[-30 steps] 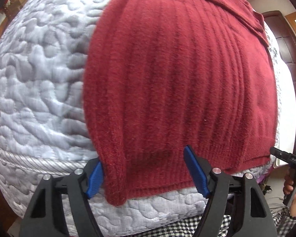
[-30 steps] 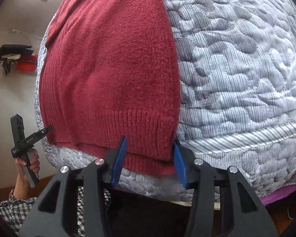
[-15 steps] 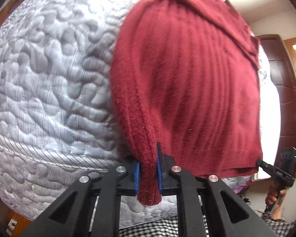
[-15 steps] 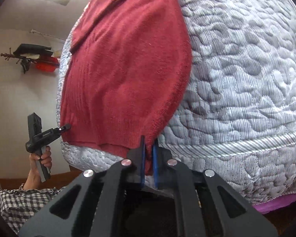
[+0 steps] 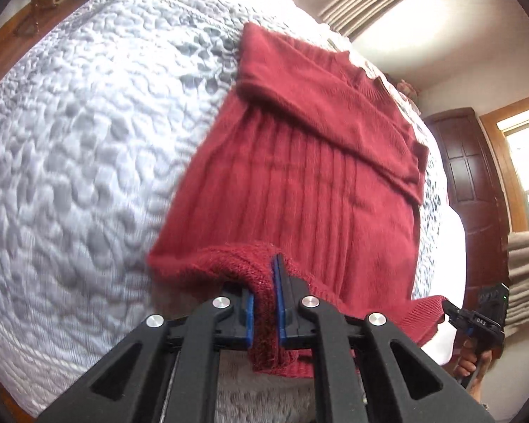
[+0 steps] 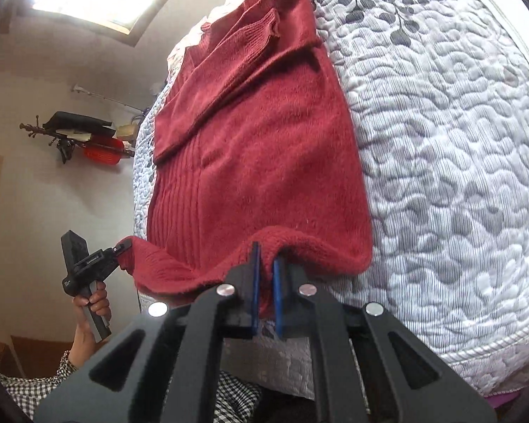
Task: Fold small clothes
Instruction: 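Lift the hem with both grippers and fold it toward the collar, release, then grasp the folded hem edge with the left gripper while the right gripper grasps it too, then lift the held hem edge with both grippers and fold it over the collar, release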
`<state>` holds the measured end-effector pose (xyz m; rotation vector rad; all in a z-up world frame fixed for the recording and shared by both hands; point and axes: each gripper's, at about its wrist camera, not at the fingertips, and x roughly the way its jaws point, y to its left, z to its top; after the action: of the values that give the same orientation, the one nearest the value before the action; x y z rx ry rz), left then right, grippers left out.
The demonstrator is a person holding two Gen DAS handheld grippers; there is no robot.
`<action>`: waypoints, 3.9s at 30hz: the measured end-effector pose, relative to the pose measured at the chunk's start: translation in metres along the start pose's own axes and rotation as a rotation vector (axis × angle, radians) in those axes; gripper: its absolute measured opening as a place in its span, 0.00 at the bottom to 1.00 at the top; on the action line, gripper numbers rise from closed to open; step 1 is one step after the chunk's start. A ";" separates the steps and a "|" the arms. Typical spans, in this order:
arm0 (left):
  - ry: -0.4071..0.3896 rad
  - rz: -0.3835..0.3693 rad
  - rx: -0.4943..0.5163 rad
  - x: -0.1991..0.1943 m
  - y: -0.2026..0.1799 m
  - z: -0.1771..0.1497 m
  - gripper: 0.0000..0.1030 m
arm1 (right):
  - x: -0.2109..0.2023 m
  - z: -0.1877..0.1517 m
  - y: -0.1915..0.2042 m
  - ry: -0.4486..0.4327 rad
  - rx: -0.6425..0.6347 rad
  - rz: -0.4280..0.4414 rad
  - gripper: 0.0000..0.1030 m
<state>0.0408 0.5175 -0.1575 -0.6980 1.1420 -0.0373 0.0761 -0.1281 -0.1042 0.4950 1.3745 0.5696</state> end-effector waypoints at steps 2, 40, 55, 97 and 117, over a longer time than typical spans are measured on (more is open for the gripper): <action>-0.006 0.003 -0.021 0.009 0.002 0.017 0.09 | 0.005 0.020 -0.002 -0.001 0.008 -0.011 0.05; 0.029 0.298 0.327 0.074 -0.026 0.101 0.67 | 0.079 0.118 0.009 0.135 -0.351 -0.319 0.56; 0.135 0.304 0.458 0.122 -0.032 0.094 0.36 | 0.129 0.121 0.029 0.203 -0.466 -0.373 0.08; -0.242 0.023 0.332 0.046 -0.104 0.208 0.06 | 0.031 0.221 0.081 -0.143 -0.469 -0.177 0.05; -0.148 0.176 0.177 0.161 -0.064 0.292 0.10 | 0.129 0.335 0.041 -0.040 -0.316 -0.314 0.10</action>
<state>0.3776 0.5503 -0.1879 -0.4349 1.0400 0.0609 0.4177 -0.0139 -0.1318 0.0325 1.2632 0.5026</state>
